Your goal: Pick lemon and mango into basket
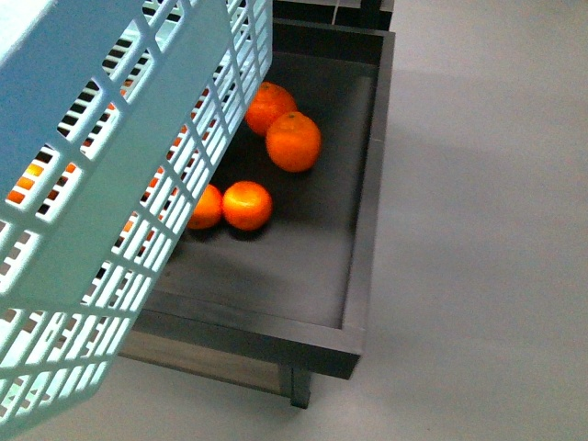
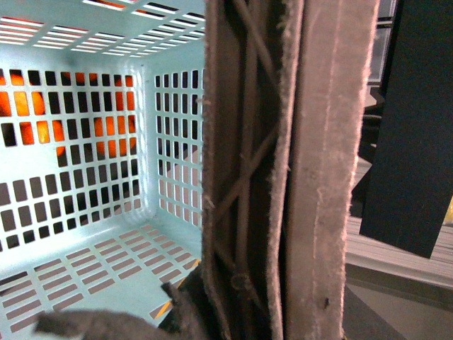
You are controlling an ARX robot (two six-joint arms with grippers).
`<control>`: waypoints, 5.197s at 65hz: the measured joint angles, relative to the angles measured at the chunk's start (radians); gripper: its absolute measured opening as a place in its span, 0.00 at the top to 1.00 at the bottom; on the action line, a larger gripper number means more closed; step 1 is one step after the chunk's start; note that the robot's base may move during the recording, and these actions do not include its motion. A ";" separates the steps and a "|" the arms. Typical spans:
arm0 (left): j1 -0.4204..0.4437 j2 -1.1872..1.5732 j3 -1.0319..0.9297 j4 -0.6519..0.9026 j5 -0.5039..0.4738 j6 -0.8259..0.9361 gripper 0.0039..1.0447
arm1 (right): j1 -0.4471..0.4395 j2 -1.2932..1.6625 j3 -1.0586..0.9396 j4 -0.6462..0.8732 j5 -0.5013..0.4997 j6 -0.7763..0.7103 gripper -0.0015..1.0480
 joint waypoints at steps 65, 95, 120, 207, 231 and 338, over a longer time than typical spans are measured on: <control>0.000 0.000 0.000 0.000 0.002 -0.001 0.86 | 0.000 0.000 0.000 0.000 0.000 0.000 0.08; 0.001 0.000 0.000 0.000 0.002 -0.001 0.86 | 0.000 0.000 0.000 0.000 0.002 0.000 0.08; 0.002 0.000 0.000 0.000 0.003 0.000 0.86 | 0.000 0.001 0.000 -0.001 -0.002 0.000 0.08; 0.003 0.000 0.001 0.000 0.002 -0.001 0.86 | 0.000 0.001 0.000 0.000 -0.001 0.000 0.08; -0.006 0.074 0.119 -0.262 0.066 0.280 0.86 | -0.001 0.000 0.000 -0.001 -0.003 0.000 0.08; -0.498 0.492 0.383 -0.170 0.111 0.614 0.86 | -0.651 1.398 0.281 0.430 -0.046 -0.187 0.08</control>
